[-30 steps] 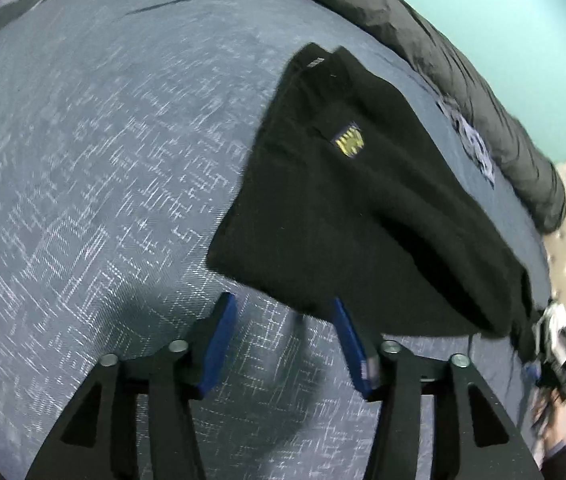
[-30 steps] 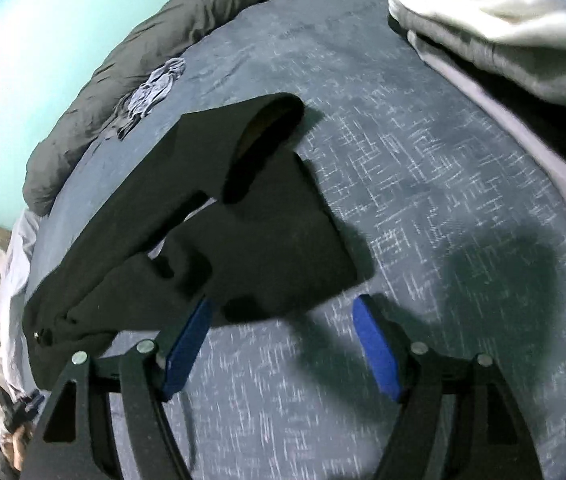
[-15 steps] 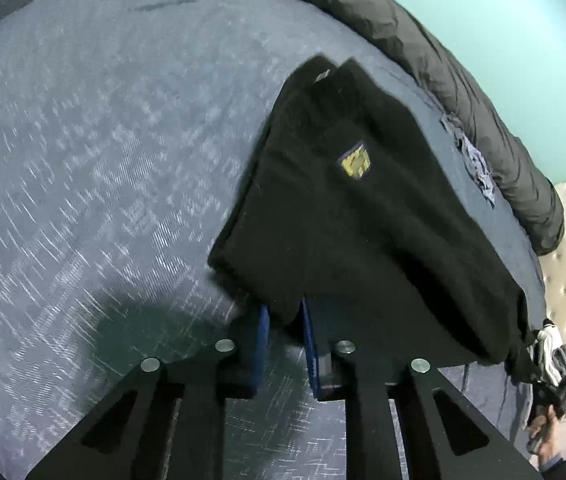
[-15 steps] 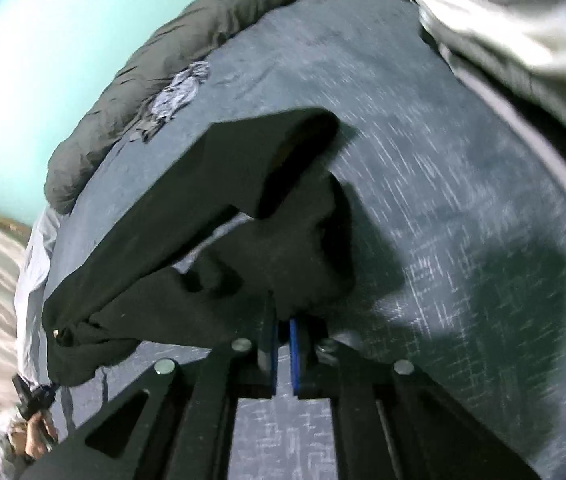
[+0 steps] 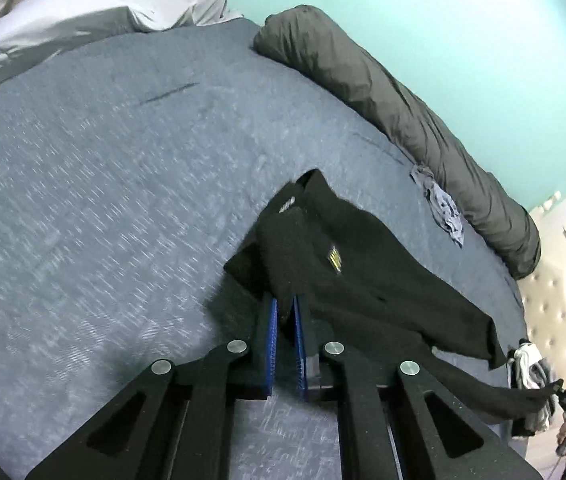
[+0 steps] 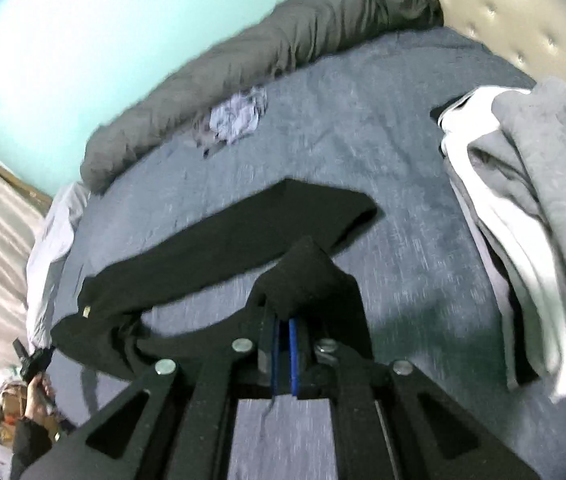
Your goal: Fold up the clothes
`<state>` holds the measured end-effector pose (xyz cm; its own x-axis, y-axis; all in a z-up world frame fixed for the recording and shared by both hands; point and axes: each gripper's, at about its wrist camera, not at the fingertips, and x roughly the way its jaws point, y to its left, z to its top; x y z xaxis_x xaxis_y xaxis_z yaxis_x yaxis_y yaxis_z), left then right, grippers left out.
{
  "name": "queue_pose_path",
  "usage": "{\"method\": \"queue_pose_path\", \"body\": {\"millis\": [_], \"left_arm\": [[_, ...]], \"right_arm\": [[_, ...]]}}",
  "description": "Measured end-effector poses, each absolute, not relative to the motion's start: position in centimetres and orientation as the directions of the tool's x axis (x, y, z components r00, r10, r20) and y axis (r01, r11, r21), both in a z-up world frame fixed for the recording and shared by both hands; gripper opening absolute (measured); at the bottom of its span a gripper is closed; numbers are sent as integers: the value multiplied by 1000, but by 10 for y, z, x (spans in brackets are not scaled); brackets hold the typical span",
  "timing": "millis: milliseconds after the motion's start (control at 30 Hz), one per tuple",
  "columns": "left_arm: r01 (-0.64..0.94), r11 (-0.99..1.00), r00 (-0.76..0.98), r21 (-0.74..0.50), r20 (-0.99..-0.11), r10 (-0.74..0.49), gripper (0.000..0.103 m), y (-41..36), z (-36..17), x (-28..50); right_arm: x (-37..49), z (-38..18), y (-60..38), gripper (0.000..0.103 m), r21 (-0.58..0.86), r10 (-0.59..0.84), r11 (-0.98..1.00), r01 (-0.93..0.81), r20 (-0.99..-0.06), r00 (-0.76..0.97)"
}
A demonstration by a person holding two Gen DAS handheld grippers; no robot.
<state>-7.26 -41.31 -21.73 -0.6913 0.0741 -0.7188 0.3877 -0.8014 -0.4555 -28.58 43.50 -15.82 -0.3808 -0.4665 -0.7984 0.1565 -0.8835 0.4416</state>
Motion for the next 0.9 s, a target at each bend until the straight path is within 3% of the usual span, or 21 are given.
{"method": "queue_pose_path", "body": {"millis": [133, 267, 300, 400, 433, 500, 900], "left_arm": [[387, -809, -667, -443, -740, 86, 8, -408, -228, -64], [401, -810, -642, -429, -762, 86, 8, -403, -244, -63], [402, -811, -638, -426, -765, 86, 8, -401, -247, -63], [400, -817, -631, -416, -771, 83, 8, -398, -252, -63], [399, -819, -631, -412, -772, 81, 8, -398, -251, -63], [394, -826, -631, -403, -772, 76, 8, -396, -249, -64], [392, -839, -622, -378, -781, 60, 8, -392, -248, -66]], "right_arm": [[-283, -182, 437, 4, 368, -376, -926, 85, -880, -289], [-283, -229, 434, 17, 347, -339, -938, 8, -909, -244], [-281, -234, 431, 24, 317, -312, -948, 20, -918, -243], [-277, -244, 425, 33, 239, -249, -968, 70, -931, -267], [-275, -246, 426, 43, 229, -242, -970, 78, -928, -282], [-266, -253, 426, 50, 249, -274, -961, 122, -919, -283], [-234, -333, 414, 57, 150, -198, -956, 250, -964, -179]]}}
